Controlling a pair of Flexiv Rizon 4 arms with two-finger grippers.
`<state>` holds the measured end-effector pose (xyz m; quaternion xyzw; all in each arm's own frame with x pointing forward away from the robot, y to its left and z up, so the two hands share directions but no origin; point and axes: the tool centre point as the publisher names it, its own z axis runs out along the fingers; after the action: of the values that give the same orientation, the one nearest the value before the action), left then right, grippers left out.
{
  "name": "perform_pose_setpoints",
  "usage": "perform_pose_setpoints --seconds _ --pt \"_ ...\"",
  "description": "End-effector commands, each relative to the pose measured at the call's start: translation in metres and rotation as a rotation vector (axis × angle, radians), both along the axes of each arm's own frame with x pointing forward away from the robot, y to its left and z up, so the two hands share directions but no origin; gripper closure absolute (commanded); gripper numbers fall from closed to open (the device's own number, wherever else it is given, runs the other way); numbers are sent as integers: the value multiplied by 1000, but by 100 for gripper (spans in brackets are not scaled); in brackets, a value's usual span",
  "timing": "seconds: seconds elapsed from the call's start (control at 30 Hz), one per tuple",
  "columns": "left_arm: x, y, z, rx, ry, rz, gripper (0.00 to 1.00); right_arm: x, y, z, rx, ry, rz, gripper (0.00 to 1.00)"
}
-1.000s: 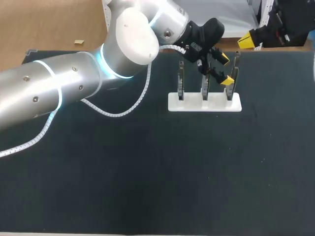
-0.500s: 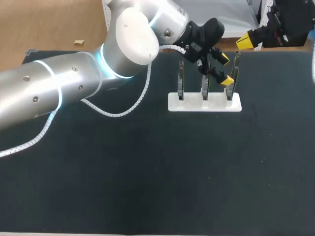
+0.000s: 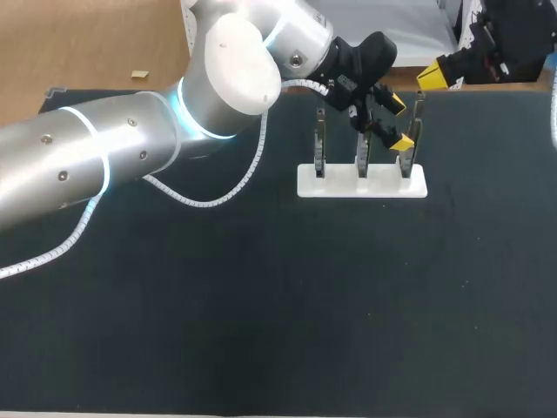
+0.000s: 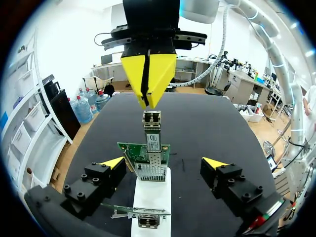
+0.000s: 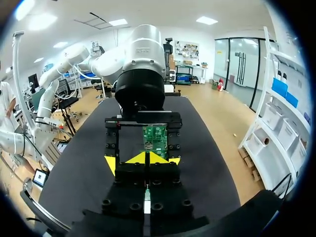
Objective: Pick up the optical module with the left hand, and insert it into the network port with the right hand.
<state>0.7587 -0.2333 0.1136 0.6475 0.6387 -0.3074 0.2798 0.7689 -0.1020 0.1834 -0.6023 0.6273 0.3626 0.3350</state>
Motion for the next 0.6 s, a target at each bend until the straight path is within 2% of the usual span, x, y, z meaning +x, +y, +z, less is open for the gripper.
perform_pose_setpoints --seconds 0.03,0.6 --pt "2 -1 1 6 4 -2 0 0 2 0 -2 2 2 100" --pt "2 -1 1 6 4 -2 0 1 0 -16 -18 40 -10 100"
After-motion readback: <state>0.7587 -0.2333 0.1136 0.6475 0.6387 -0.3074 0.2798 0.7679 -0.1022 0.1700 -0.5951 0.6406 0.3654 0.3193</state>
